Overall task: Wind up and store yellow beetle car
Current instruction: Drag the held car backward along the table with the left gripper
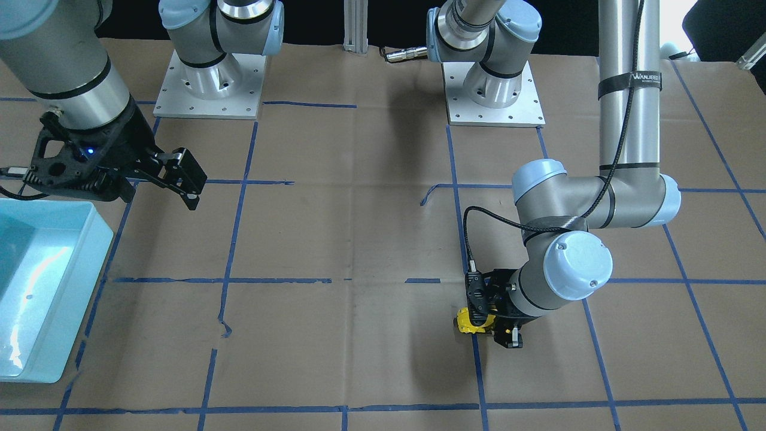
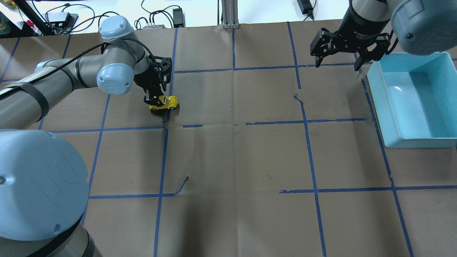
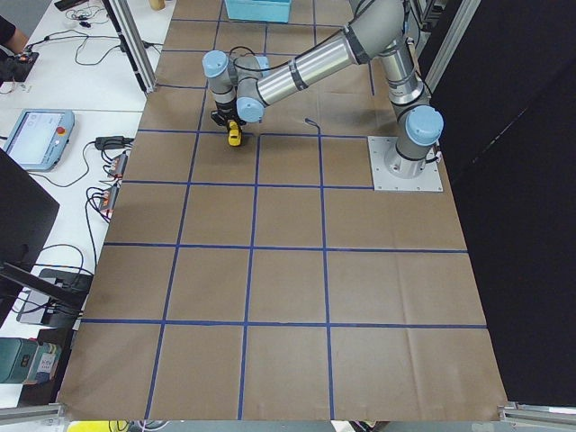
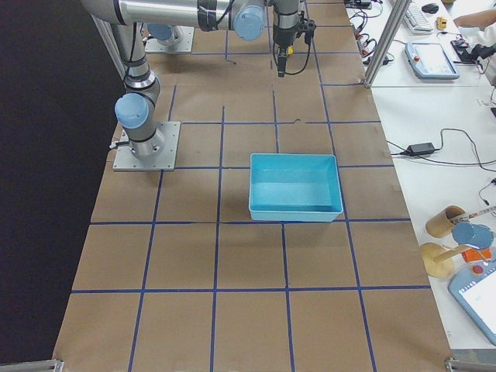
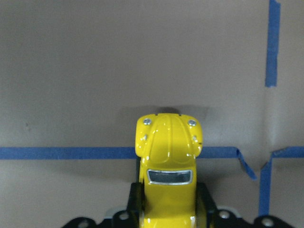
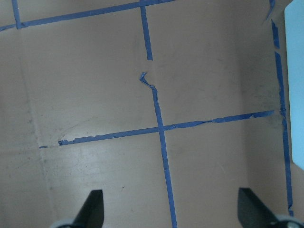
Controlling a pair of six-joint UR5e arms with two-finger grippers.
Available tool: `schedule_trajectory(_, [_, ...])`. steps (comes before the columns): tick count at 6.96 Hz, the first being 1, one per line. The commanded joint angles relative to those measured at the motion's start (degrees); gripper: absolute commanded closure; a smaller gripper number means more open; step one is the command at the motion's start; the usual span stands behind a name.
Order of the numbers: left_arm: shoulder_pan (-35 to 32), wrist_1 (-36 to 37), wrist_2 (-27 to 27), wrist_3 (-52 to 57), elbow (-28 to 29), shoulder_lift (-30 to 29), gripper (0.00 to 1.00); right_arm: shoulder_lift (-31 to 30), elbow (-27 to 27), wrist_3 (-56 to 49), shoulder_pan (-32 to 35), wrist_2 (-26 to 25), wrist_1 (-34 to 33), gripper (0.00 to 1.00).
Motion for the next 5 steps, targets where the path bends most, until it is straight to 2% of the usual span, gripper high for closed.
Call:
schedule_trajectory(1, [0.0,0.3,0.0,0.0,0.2,-0.3,1.00,0.3,0.0,0.1,0.0,0.0,-0.1,0.00])
schedule_trajectory(5, [0.6,0.4,0.0,1.5,-0.4,0.0,1.00,0.3,-0.1,0.3,0.2,-0.2,0.2,0.00])
